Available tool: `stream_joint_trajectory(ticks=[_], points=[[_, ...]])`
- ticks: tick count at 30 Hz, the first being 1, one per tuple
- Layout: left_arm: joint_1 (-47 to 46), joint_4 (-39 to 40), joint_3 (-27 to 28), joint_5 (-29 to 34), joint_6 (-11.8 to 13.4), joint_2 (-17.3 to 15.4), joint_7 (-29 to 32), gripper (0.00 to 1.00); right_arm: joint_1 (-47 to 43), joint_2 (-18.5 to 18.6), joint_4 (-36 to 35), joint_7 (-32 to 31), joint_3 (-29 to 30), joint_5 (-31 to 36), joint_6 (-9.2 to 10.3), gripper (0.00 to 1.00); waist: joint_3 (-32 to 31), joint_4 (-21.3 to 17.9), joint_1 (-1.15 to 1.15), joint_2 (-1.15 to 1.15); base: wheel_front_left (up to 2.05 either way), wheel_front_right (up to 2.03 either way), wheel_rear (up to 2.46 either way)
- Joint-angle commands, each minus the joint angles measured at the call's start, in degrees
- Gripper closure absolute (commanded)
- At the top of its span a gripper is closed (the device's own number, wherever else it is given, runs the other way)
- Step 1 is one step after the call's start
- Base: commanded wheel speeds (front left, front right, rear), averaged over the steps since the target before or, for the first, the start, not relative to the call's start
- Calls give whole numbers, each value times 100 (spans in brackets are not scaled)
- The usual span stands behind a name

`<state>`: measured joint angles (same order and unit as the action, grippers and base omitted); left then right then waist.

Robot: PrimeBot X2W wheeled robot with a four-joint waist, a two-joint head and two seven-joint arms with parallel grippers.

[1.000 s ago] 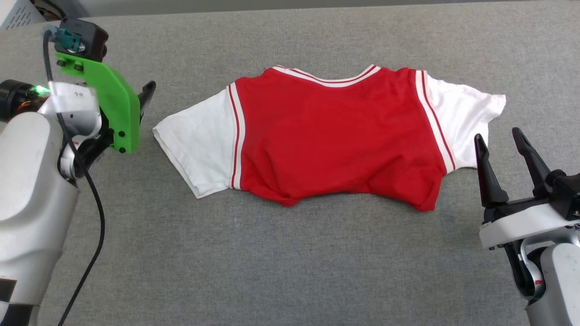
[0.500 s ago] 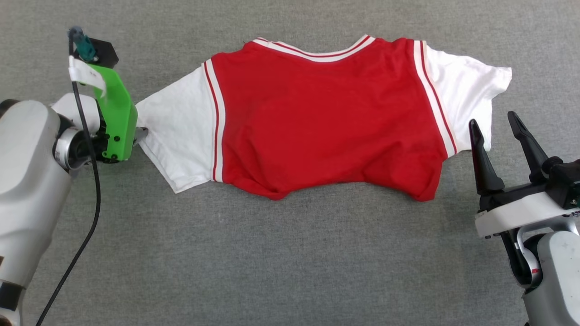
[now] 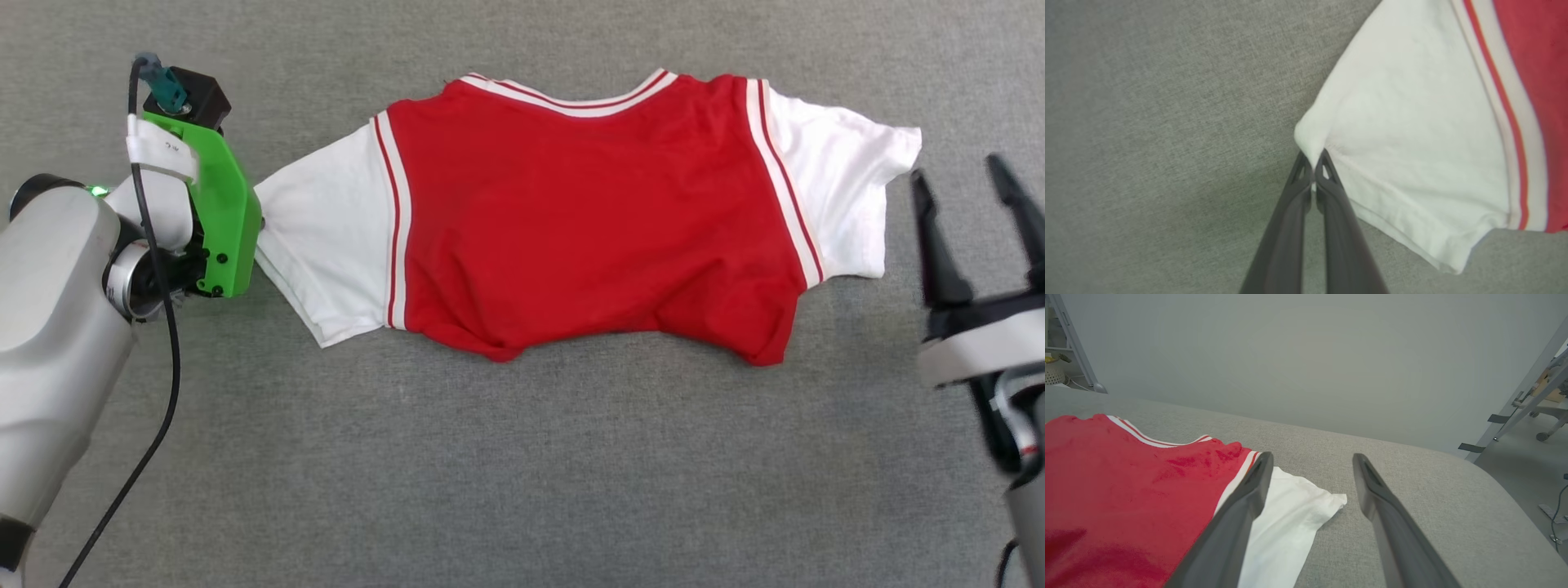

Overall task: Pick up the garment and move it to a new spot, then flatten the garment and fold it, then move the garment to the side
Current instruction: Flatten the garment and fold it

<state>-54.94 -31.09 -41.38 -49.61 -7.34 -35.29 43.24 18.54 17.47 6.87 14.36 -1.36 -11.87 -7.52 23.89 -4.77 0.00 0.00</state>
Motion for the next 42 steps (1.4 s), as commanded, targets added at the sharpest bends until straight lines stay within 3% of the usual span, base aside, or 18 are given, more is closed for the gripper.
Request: stream_joint_trajectory(ticks=[1, 7, 11, 18, 25, 29, 37, 42], points=[[120, 45, -31, -75, -14, -104, -174, 100, 218, 178, -54, -17, 59, 48, 3, 0, -194, 152, 0, 0, 0, 0, 0], [226, 456, -49, -133, -14, -392, -856, 100, 779, 814, -257, -854, 24, -57, 3, 0, -390, 371, 0, 0, 0, 0, 0], [344, 726, -69, -110, -14, -500, -1127, 100, 1177, 1295, -276, -1829, -274, -481, 3, 0, -423, 527, 0, 0, 0, 0, 0], [447, 1101, -141, 43, 48, -496, -1346, 100, 1828, 2006, 120, -4202, -1039, -1782, 3, 0, -333, 734, 0, 0, 0, 0, 0], [281, 1369, -198, 199, 96, -376, -1439, 100, 2452, 2430, 808, -6299, -1374, -2850, 3, 0, -31, 931, 0, 0, 0, 0, 0], [139, 1461, -212, 260, 95, -300, -1486, 100, 2788, 2393, 1259, -6660, -1409, -2874, 3, 0, 171, 1039, 0, 0, 0, 0, 0], [-46, 1486, -254, 348, 79, -197, -1608, 100, 2898, 1912, 1973, -6516, -1675, -2808, 3, 0, 489, 1153, 0, 0, 0, 0, 0], [-73, 1372, -301, 339, 59, -152, -1679, 100, 2614, 1837, 2280, -6453, -2096, -2925, 3, 0, 509, 1153, 0, 0, 0, 0, 0]])
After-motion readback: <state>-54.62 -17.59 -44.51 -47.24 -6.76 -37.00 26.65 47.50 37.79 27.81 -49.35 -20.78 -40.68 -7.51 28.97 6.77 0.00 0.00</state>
